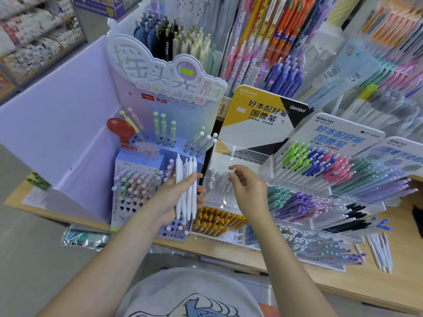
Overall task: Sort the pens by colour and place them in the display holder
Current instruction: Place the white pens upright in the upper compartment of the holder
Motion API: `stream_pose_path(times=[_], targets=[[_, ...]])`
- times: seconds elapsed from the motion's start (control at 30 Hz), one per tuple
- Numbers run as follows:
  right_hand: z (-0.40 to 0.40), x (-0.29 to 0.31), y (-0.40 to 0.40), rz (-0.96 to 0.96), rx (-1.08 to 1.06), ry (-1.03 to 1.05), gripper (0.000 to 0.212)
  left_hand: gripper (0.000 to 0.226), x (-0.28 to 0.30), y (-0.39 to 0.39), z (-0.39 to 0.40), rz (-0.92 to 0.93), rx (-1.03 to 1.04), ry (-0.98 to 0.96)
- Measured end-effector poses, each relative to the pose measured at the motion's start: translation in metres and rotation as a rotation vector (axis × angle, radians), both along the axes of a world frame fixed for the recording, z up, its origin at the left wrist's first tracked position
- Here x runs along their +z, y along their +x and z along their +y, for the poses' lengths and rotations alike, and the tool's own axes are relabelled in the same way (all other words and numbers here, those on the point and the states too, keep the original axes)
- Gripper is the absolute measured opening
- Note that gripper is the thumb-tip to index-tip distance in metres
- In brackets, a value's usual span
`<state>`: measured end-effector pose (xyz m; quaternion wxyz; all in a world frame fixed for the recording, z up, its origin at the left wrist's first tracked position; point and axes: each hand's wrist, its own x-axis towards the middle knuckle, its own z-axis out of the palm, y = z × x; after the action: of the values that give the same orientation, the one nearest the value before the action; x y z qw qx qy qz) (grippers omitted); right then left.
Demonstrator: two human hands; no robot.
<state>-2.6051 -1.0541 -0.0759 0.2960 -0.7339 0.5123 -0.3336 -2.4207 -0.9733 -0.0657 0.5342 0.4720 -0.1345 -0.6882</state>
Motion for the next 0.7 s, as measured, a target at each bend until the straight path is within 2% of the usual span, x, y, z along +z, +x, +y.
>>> stream_pose_path(times=[0.17, 0.37, 0.5, 0.6, 0.63, 0.7], targets=[[0.002, -0.002, 0.004, 0.035, 0.013, -0.035, 0.022, 0.03, -0.007, 0.006, 0.0, -0.035, -0.061, -0.054], [0.003, -0.005, 0.011, 0.176, 0.117, -0.107, 0.017, 0.026, -0.009, 0.005, 0.002, -0.056, -0.12, -0.076], [0.002, -0.007, 0.019, 0.192, 0.098, -0.037, 0.01, 0.028, -0.009, 0.007, 0.004, -0.048, -0.135, -0.084], [0.003, -0.003, 0.021, 0.237, 0.091, -0.032, 0.013, 0.034, -0.006, 0.007, 0.006, -0.073, -0.153, -0.068], [0.004, 0.001, 0.02, 0.217, 0.072, -0.036, 0.014, 0.039, -0.004, 0.007, 0.007, -0.083, -0.178, -0.063], [0.009, 0.014, 0.019, 0.044, 0.033, 0.074, 0.015, 0.044, -0.001, 0.007, 0.007, -0.131, -0.251, -0.069]])
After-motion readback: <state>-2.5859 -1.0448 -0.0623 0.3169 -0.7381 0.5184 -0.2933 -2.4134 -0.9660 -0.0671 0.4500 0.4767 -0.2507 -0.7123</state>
